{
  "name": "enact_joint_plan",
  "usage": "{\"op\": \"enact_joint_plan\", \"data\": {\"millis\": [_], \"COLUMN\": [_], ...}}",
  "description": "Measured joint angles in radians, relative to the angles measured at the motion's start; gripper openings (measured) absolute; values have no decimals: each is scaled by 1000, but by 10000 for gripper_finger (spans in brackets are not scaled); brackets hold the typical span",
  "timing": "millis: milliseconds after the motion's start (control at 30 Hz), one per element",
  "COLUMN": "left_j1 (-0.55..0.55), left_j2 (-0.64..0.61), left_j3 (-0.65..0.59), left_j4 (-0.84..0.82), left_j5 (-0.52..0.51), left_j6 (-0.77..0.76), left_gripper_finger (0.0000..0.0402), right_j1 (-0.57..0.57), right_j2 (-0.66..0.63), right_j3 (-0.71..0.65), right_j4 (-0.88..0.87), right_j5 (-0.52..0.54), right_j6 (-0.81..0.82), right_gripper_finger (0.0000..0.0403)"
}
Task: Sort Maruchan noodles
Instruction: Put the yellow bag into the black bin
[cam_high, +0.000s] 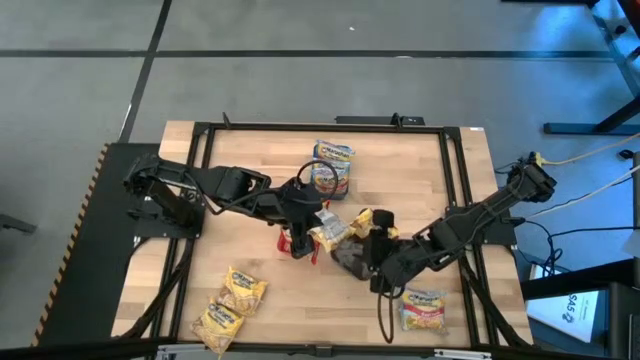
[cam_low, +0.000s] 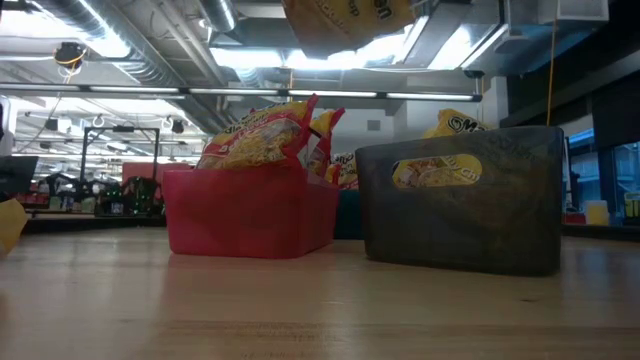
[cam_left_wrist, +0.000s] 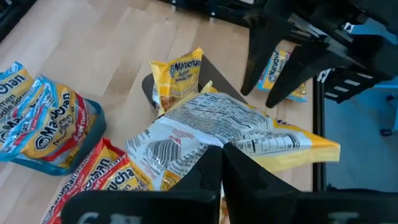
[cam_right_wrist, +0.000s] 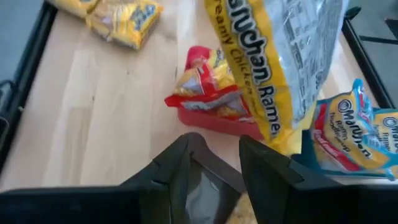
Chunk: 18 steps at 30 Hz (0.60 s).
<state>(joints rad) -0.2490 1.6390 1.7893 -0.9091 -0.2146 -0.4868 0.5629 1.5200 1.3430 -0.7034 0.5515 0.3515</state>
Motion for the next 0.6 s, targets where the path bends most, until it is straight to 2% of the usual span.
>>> {"op": "enact_joint_plan", "data": {"millis": [67, 300, 367, 500, 600], "left_j1": [0, 0, 5, 18, 23], "left_j2": [0, 0, -1, -1, -2], "left_j3": [0, 0, 0, 0, 0], "left_j4": [-3, -3, 1, 29, 48], "left_j5": [2, 27, 26, 26, 26], "left_j6": [0, -19, -26, -26, -23], "left_gripper_finger": [0, 0, 0, 0, 0], "right_j1": [0, -8, -11, -29, -35], "right_j2": [0, 0, 0, 4, 5], "right_j3": [0, 0, 0, 0, 0], "right_j4": [-8, 10, 25, 93, 131], "right_j5": [5, 149, 140, 53, 43], "right_j6": [-8, -21, -21, -61, -92], "right_gripper_finger": [138, 138, 138, 138, 138]}}
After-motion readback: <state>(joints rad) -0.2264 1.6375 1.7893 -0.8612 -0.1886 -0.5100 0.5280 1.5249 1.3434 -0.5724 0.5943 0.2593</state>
